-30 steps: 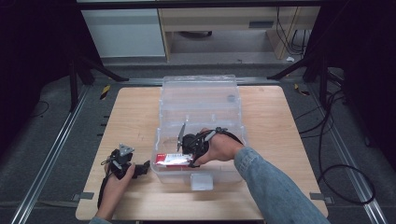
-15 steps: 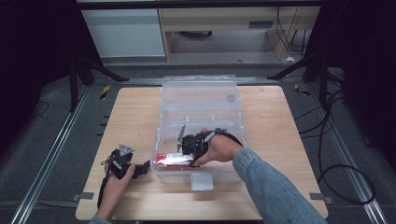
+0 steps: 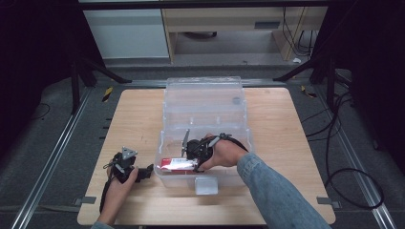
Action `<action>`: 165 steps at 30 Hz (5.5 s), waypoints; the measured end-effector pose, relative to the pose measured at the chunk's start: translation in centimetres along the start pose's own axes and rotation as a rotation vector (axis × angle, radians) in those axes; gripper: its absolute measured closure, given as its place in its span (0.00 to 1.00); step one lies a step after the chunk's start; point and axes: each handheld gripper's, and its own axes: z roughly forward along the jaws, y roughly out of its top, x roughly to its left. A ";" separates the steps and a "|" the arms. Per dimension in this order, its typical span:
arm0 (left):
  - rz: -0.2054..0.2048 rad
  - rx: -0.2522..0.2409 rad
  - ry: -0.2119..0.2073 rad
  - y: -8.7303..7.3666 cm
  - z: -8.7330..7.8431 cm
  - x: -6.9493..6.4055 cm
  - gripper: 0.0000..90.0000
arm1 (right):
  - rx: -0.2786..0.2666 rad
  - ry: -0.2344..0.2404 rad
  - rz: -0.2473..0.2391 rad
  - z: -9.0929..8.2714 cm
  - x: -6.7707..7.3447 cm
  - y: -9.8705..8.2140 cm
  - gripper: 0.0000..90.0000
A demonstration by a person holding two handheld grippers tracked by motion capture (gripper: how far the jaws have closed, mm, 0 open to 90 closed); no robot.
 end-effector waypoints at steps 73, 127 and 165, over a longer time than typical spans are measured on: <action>0.014 -0.019 -0.004 0.3 -1.1 0.4 0.04 | -0.151 -0.069 0.100 -4.1 0.4 -1.5 0.56; 0.548 -0.010 -0.389 9.2 -10.3 -9.9 0.29 | -0.240 -0.287 0.346 -17.0 -2.4 -11.1 0.46; 0.703 0.151 -0.439 7.6 -8.3 -10.6 0.52 | -0.118 -0.395 0.267 -16.5 -6.9 -8.5 0.67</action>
